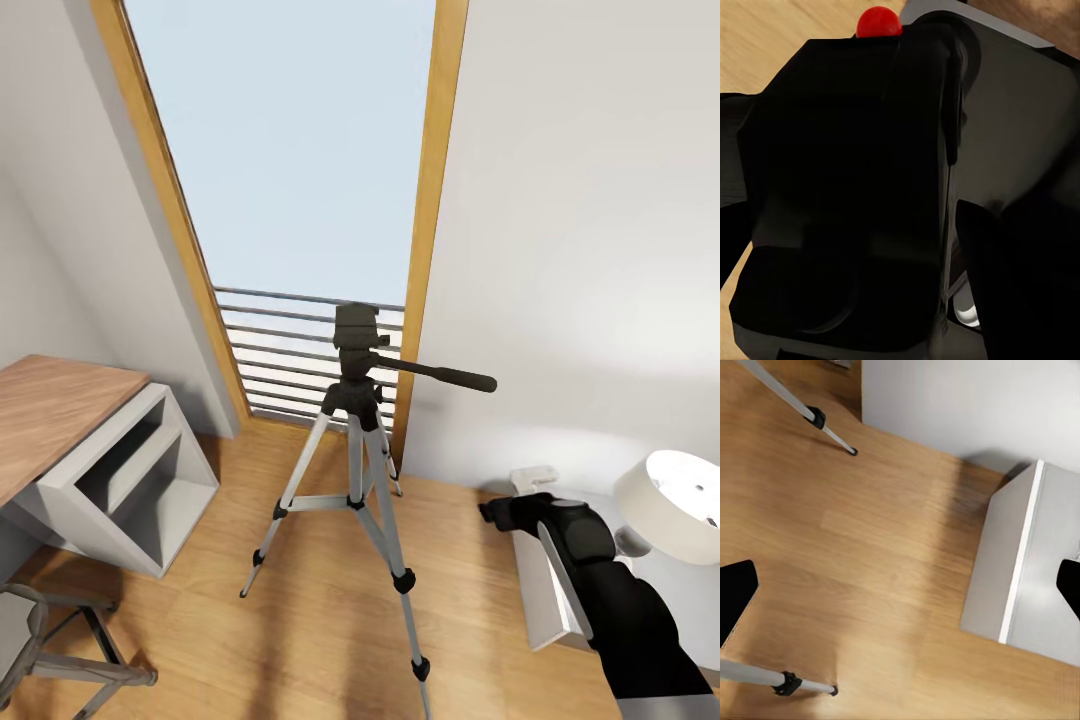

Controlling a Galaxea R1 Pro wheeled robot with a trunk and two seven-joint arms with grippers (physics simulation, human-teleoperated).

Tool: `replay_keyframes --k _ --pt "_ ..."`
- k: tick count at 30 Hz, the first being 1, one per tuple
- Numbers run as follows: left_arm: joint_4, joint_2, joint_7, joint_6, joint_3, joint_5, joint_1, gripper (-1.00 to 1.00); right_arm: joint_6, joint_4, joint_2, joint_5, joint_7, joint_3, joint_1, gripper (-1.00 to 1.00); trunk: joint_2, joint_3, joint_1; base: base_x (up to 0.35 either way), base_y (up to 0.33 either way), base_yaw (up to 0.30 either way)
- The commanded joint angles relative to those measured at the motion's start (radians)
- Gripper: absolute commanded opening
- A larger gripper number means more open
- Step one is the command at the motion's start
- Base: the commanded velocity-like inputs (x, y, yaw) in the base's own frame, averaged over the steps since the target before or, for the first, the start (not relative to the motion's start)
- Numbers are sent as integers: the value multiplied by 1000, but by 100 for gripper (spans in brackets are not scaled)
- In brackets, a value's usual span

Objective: Attach the digital camera to the camera tripod in the bedroom.

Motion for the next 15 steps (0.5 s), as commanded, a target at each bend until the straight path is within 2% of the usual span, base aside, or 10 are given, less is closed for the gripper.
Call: replay_keyframes --k 1,3,9,15 --pt "0 0 2 -2 -8 5 0 -100 5 -2 -1 6 17 2 -1 100 -1 -1 0 0 0 0" --pt "0 0 2 -2 -8 5 0 -100 6 -4 -2 6 41 3 -1 100 -1 -1 0 0 0 0" --pt "0 0 2 -2 -8 5 0 -100 6 -8 -18 14 202 4 -1 100 -1 -1 0 0 0 0" --pt "0 0 1 -2 -8 4 0 -100 5 -8 -21 20 253 4 -1 100 -1 -1 0 0 0 0"
